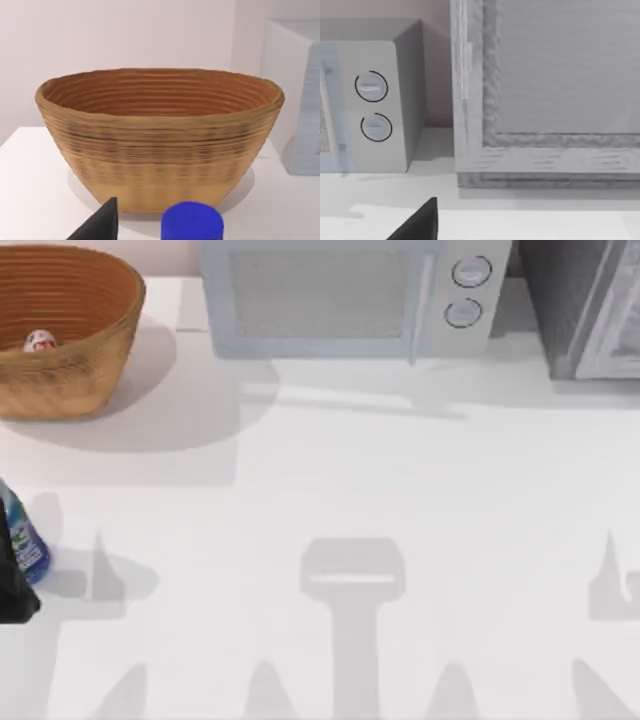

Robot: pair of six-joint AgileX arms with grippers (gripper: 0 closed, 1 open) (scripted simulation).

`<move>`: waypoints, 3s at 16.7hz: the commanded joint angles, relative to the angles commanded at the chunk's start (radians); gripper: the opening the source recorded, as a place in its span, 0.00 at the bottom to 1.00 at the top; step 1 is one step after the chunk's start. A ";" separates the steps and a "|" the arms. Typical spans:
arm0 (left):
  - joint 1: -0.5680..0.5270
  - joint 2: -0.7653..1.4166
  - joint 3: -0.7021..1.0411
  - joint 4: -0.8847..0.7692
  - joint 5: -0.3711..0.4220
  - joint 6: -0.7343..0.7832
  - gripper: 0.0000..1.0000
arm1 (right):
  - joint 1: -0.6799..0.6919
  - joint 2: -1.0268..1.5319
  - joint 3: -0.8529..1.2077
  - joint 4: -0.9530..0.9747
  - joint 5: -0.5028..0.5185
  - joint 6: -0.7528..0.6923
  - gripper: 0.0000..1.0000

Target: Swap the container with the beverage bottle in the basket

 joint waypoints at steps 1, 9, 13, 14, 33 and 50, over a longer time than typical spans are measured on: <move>0.000 0.000 0.000 0.000 0.000 0.000 1.00 | 0.000 0.000 0.000 0.000 0.000 0.000 1.00; 0.020 0.199 0.254 -0.097 0.018 0.012 1.00 | 0.000 0.000 0.000 0.000 0.000 0.000 1.00; 0.038 0.467 0.560 -0.237 0.048 0.025 1.00 | 0.000 0.000 0.000 0.000 0.000 0.000 1.00; 0.043 0.547 0.649 -0.280 0.057 0.028 1.00 | 0.000 0.000 0.000 0.000 0.000 0.000 1.00; 0.137 2.380 2.488 -1.297 0.250 0.118 1.00 | 0.000 0.000 0.000 0.000 0.000 0.000 1.00; 0.146 2.743 2.809 -1.484 0.281 0.135 1.00 | 0.000 0.000 0.000 0.000 0.000 0.000 1.00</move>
